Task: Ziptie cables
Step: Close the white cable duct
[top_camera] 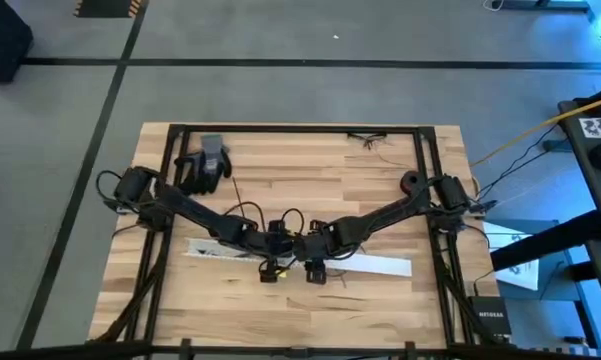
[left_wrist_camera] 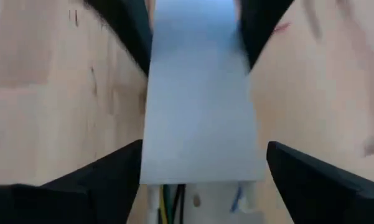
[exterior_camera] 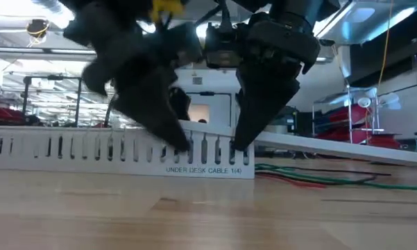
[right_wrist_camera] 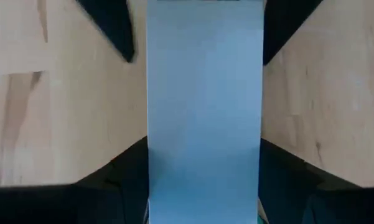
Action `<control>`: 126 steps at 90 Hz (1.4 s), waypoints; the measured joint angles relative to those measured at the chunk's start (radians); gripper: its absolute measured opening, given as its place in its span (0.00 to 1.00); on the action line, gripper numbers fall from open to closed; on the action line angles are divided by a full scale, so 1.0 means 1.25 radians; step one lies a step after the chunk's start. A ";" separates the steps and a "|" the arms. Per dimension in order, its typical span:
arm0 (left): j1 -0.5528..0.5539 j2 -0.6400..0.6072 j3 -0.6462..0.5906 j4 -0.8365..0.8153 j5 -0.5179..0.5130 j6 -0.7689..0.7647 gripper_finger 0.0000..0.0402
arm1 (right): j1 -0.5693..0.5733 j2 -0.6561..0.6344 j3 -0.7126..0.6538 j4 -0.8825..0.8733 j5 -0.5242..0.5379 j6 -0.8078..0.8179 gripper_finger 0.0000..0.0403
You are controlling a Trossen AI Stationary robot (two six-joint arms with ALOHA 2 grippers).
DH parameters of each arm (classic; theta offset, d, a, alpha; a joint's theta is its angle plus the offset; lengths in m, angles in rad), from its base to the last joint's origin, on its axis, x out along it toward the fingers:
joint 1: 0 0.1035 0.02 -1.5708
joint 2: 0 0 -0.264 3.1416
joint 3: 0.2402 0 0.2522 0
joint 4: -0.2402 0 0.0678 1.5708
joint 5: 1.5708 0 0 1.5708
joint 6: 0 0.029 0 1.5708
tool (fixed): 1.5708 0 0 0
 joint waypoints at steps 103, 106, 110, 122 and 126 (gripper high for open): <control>-0.030 -0.013 -0.001 -0.217 -0.133 -0.186 0.82 | 0.000 0.024 0.074 0.049 0.032 -0.058 0.57; -0.034 -0.020 -0.002 -0.220 -0.133 -0.187 0.82 | 0.000 0.028 0.075 0.053 0.032 -0.059 0.57; -0.037 -0.032 -0.005 -0.223 -0.132 -0.183 0.82 | 0.000 0.031 0.077 0.060 0.032 -0.059 0.57; -0.048 -0.097 -0.007 -0.228 -0.135 -0.167 0.82 | -0.001 0.032 0.079 0.069 0.037 -0.060 0.57; -0.051 -0.121 -0.009 -0.244 -0.135 -0.166 0.82 | -0.001 0.031 0.079 0.070 0.037 -0.059 0.57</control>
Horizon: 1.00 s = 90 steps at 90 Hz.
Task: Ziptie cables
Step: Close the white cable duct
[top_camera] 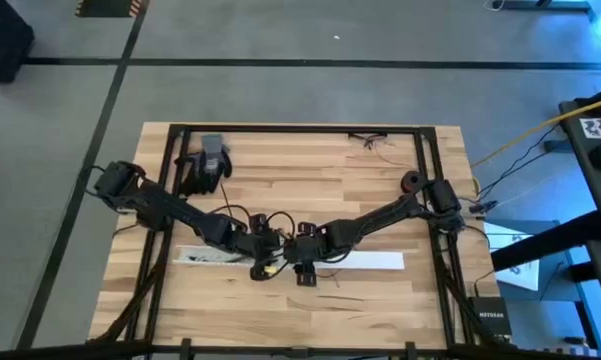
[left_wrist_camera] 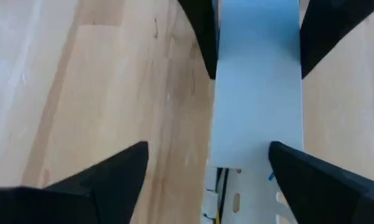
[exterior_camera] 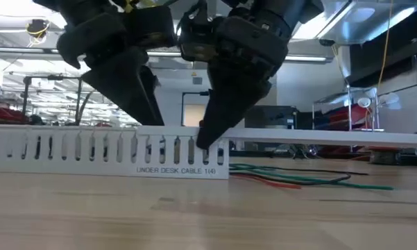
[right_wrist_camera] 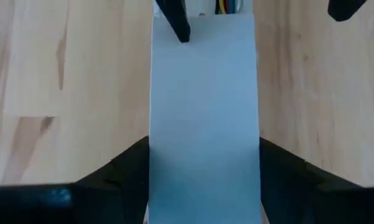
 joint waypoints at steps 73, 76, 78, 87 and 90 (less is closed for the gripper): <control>-0.069 0.030 -0.133 0.195 -0.019 -0.025 0.74 | 0.000 -0.003 -0.001 -0.007 -0.007 -0.003 0.57; -0.069 0.039 -0.133 0.202 -0.020 -0.022 0.71 | 0.000 -0.003 -0.002 0.000 -0.008 -0.003 0.57; -0.069 0.045 -0.134 0.207 -0.020 -0.019 0.69 | 0.000 -0.003 -0.002 0.003 -0.010 -0.004 0.57; -0.069 0.063 -0.133 0.232 -0.019 -0.009 0.60 | 0.000 -0.003 -0.002 0.012 -0.021 -0.005 0.57; -0.069 0.065 -0.133 0.238 -0.019 -0.007 0.58 | 0.000 -0.003 -0.002 0.015 -0.023 -0.005 0.57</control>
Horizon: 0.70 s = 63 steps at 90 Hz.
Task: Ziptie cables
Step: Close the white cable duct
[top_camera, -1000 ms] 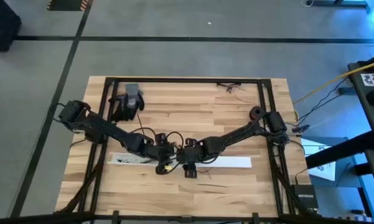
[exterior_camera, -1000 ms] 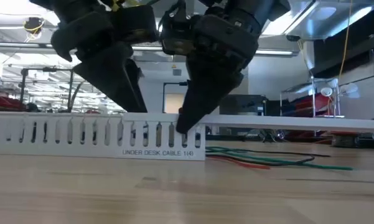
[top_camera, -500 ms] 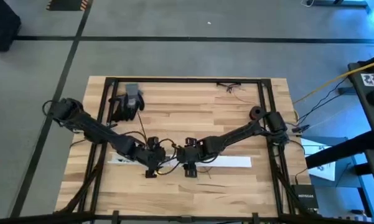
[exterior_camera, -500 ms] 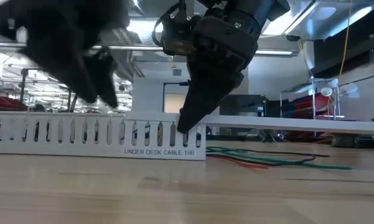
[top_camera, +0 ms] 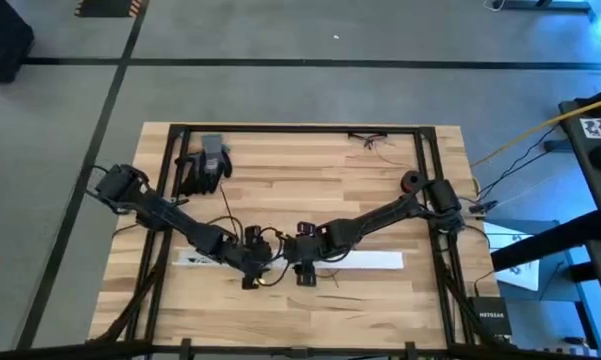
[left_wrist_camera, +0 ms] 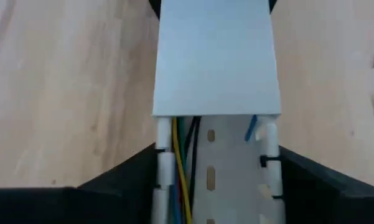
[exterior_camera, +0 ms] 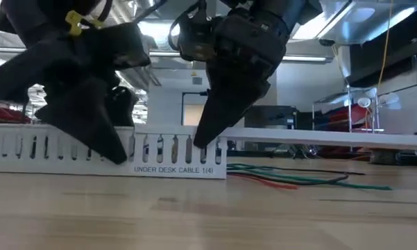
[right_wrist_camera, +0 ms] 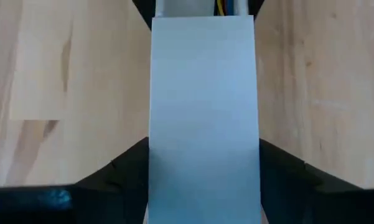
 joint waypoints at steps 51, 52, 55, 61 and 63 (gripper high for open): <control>0.005 0.036 0.001 0.100 0.006 0.025 0.58 | 0.002 0.025 0.001 0.073 -0.012 0.022 0.57; 0.005 0.035 0.002 0.100 0.006 0.024 0.59 | 0.002 0.026 0.003 0.071 -0.012 0.023 0.57; 0.006 0.033 0.006 0.097 0.007 0.019 0.61 | 0.002 0.026 0.004 0.062 -0.009 0.025 0.57; 0.008 0.033 0.014 0.091 0.003 0.006 0.66 | 0.001 0.026 0.006 0.057 0.002 0.024 0.57; 0.009 0.033 0.019 0.085 0.003 0.006 0.68 | 0.000 0.026 0.007 0.058 0.005 0.025 0.57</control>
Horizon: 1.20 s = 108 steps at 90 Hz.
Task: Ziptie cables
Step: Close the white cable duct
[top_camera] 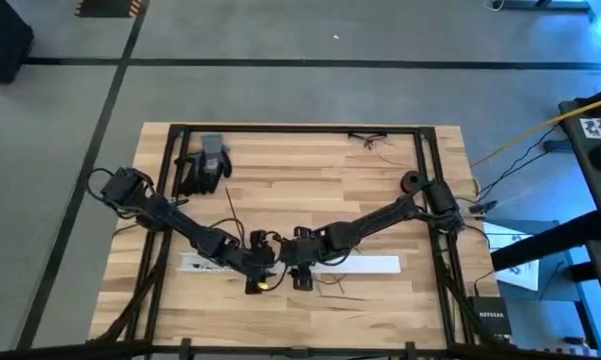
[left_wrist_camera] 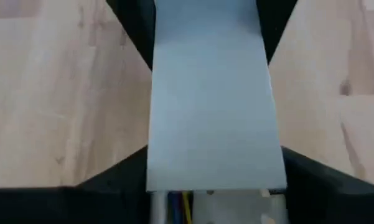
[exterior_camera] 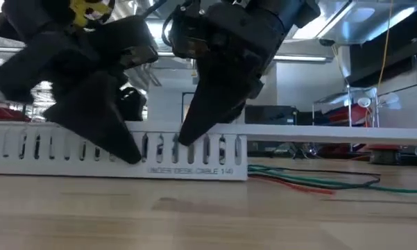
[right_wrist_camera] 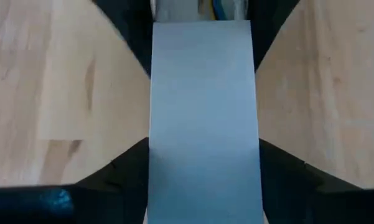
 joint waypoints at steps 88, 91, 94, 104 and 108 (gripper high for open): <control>-0.042 -0.077 -0.047 -0.090 -0.011 -0.057 0.50 | -0.002 0.006 -0.008 0.065 -0.024 0.002 0.57; -0.040 -0.073 -0.047 -0.076 -0.011 -0.049 0.50 | -0.005 0.008 -0.008 0.069 -0.025 0.003 0.57; -0.039 -0.067 -0.048 -0.066 -0.013 -0.044 0.50 | -0.005 0.011 -0.009 0.077 -0.026 0.007 0.57; -0.031 -0.049 -0.042 -0.053 -0.010 -0.038 0.51 | -0.005 0.014 -0.010 0.090 -0.025 0.020 0.57; -0.031 -0.047 -0.041 -0.048 -0.009 -0.037 0.52 | -0.005 0.014 -0.010 0.083 -0.024 0.020 0.57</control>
